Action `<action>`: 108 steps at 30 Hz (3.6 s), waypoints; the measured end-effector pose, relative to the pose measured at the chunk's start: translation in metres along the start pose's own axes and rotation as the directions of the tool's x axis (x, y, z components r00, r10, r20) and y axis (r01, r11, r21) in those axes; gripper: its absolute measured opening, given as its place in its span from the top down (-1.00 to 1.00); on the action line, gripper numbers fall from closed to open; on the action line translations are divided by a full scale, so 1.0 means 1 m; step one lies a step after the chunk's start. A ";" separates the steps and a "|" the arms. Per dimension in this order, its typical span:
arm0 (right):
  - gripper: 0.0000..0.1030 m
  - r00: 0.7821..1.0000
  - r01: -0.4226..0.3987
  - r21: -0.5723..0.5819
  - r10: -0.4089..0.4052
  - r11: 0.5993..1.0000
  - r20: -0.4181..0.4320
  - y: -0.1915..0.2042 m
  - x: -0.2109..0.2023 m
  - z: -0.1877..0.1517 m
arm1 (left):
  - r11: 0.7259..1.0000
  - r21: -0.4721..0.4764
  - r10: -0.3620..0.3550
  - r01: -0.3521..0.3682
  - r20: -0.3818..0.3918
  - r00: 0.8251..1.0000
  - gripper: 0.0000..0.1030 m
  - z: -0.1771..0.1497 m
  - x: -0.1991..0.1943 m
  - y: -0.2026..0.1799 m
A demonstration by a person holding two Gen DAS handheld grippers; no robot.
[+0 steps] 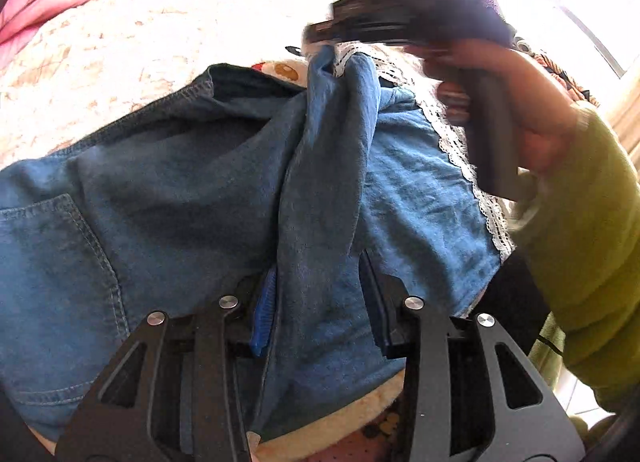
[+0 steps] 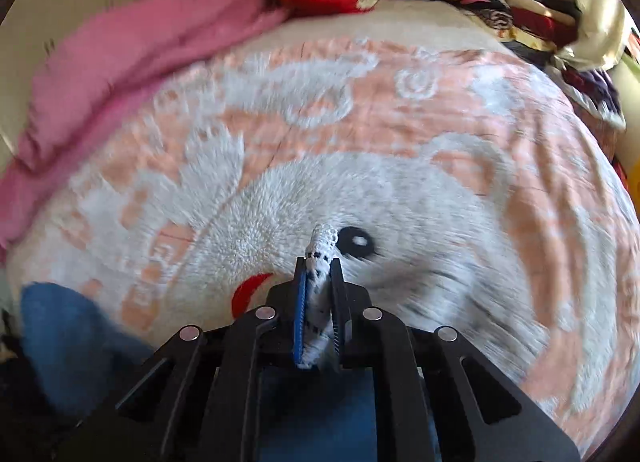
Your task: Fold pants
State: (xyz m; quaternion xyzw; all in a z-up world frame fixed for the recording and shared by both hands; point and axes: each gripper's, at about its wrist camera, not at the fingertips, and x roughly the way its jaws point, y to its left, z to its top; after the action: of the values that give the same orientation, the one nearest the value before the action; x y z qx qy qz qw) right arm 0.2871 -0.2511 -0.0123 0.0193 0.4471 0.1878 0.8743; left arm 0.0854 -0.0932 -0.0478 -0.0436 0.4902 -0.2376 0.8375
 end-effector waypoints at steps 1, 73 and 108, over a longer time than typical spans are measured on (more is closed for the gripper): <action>0.82 1.000 -0.016 0.022 0.015 1.000 0.021 -0.009 -0.015 -0.004 | 1.000 -0.001 0.003 -0.003 0.004 1.000 0.39 0.000 0.000 0.000; -0.26 0.992 -0.075 0.118 0.086 0.990 -0.094 -0.040 -0.117 -0.189 | 0.903 -0.063 0.425 -0.424 -0.011 0.905 -0.21 -0.040 -0.069 0.076; -0.60 0.988 -0.004 0.204 -0.028 0.979 0.155 -0.115 -0.160 -0.099 | 0.965 -0.030 0.261 -0.259 0.137 0.956 -0.51 0.080 -0.056 0.012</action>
State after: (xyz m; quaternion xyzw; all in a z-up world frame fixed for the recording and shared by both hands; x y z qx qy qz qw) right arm 0.1596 -0.4266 0.0292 0.1206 0.3939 0.1337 0.9014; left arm 0.1344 -0.0703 0.0349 -0.0001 0.4332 -0.1191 0.8934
